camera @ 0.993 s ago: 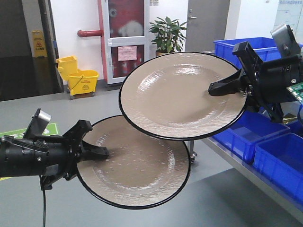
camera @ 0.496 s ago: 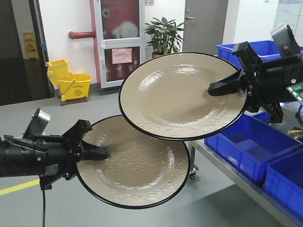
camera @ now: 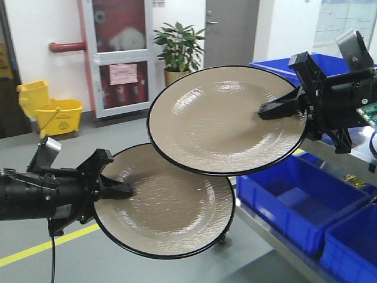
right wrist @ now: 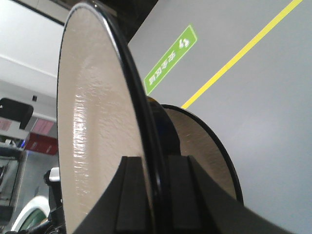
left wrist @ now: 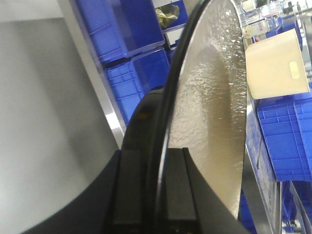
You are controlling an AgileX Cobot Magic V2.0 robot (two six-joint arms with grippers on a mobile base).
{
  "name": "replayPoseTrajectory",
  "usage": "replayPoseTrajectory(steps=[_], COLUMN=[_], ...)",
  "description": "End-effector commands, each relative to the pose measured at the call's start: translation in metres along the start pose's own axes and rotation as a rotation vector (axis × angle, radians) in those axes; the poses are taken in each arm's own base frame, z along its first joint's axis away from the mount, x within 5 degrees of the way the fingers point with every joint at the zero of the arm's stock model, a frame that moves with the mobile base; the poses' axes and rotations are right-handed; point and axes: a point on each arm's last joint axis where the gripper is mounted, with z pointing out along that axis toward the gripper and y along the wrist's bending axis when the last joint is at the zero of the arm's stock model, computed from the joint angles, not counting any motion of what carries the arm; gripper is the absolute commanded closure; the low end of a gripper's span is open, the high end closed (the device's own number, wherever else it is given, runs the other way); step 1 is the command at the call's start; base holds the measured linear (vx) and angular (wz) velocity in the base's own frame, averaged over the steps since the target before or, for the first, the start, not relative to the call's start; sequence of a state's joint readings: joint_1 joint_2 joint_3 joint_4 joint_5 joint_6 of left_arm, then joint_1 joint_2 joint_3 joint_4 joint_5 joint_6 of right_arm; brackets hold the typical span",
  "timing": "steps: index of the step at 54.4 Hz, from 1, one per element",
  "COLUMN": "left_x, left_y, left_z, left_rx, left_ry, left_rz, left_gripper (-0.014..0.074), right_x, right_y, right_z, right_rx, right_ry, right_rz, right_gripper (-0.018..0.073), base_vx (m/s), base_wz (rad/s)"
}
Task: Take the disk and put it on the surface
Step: 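Hold both plates raised while the base drives to the steel table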
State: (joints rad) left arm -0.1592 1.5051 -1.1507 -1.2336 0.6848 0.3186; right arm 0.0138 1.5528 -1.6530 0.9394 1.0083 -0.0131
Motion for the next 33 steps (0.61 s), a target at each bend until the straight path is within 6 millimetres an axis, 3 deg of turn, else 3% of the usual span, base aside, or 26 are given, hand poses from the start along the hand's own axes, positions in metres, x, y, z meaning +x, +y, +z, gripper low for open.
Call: replayPoseTrajectory(steps=[1, 18, 33], left_x=[-0.0058, -0.0058, -0.0058], left_y=[-0.0279, -0.0279, -0.0279], left_z=[-0.0164, -0.0164, -0.0164], left_rx=[0.109, 0.109, 0.109], left_ry=[-0.066, -0.066, -0.066], left_rz=[-0.038, -0.038, -0.038], left_gripper=[0.0597, 0.0597, 0.0597], right_x=[-0.0069, -0.0069, -0.0069], right_y=[0.0333, 0.0333, 0.0333], right_z=[-0.0247, -0.0247, -0.0247], right_rx=[-0.127, -0.127, -0.127], right_ry=[-0.129, -0.129, -0.129], right_rz=[-0.005, -0.005, -0.005], right_gripper=[0.0567, 0.0567, 0.0567], base_vx=[0.4, 0.41, 0.4], base_wz=[-0.3, -0.41, -0.64])
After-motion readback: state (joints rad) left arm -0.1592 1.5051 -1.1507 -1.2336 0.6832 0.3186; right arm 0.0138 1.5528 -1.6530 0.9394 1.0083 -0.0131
